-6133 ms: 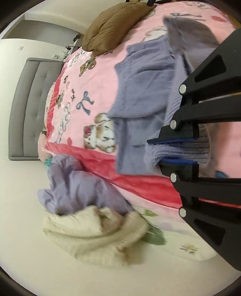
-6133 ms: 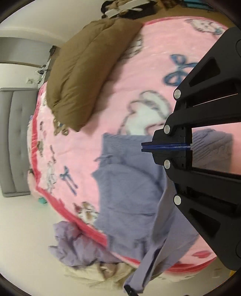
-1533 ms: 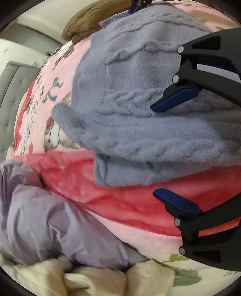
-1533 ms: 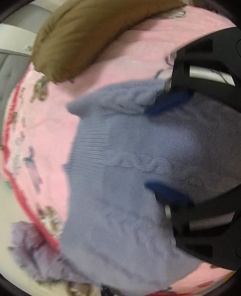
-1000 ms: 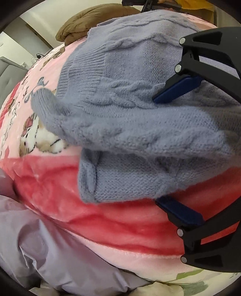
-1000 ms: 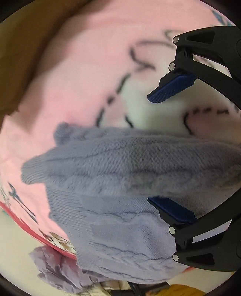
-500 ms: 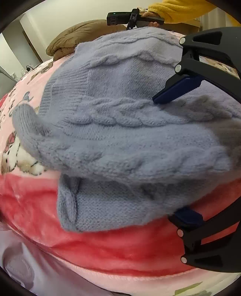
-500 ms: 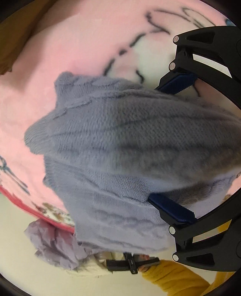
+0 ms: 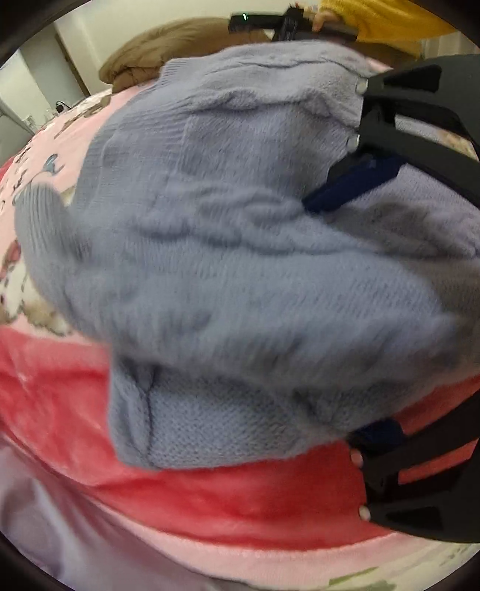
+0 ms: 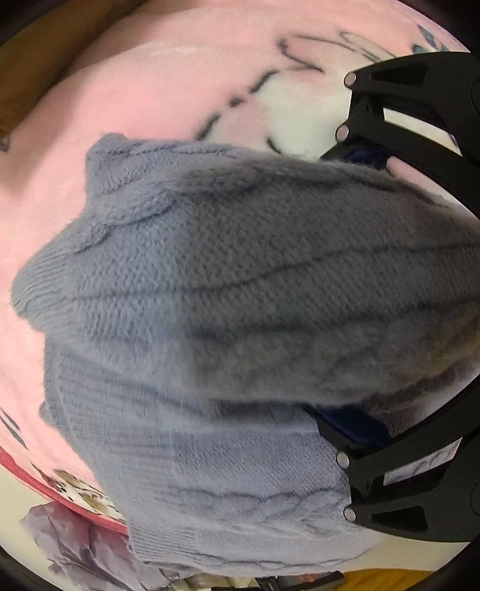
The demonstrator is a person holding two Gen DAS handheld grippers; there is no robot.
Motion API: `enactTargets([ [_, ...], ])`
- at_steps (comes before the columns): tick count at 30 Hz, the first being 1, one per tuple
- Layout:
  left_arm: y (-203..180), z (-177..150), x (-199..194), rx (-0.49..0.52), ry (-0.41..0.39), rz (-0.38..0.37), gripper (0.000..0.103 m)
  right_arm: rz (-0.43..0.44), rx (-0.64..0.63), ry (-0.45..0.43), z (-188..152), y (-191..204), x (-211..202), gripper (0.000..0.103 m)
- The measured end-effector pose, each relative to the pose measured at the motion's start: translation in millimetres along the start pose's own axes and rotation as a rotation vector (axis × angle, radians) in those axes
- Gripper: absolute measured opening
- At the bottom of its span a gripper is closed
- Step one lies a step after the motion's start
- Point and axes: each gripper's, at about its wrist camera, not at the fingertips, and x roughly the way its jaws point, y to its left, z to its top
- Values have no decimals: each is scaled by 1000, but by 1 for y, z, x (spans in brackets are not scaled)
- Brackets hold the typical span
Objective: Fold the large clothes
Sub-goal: 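Grasp the folded cardigan bundle with both tools, then lift the folded cardigan with both tools and flip it over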
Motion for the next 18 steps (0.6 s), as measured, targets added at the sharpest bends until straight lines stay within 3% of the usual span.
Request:
enactTargets([
  [1, -6, -2, -3, 11, -11, 24, 71, -7, -22, -22, -3, 10, -3, 66],
  [2, -15, -4, -7, 25, -26, 99, 48, -45, -60, -42, -8, 22, -10, 53],
  [3, -20, -6, -8, 32, -33, 158, 36, -71, -70, -52, -10, 29, -13, 48],
  [4, -32, -9, -8, 36, -39, 197, 30, -101, -79, -66, -13, 39, -17, 36],
  [7, -69, -14, -7, 99, -46, 361, 26, -238, -161, -105, -21, 73, -25, 27],
  [11, -68, -15, -51, -91, -166, 301, 23, -246, -122, -178, -28, 92, -64, 24],
  [15, -101, -38, -101, 4, -306, 304, 23, -232, -54, -277, -50, 80, -124, 23],
  [18, -106, -63, -144, -69, -395, 216, 23, -287, -77, -301, -71, 89, -157, 22],
])
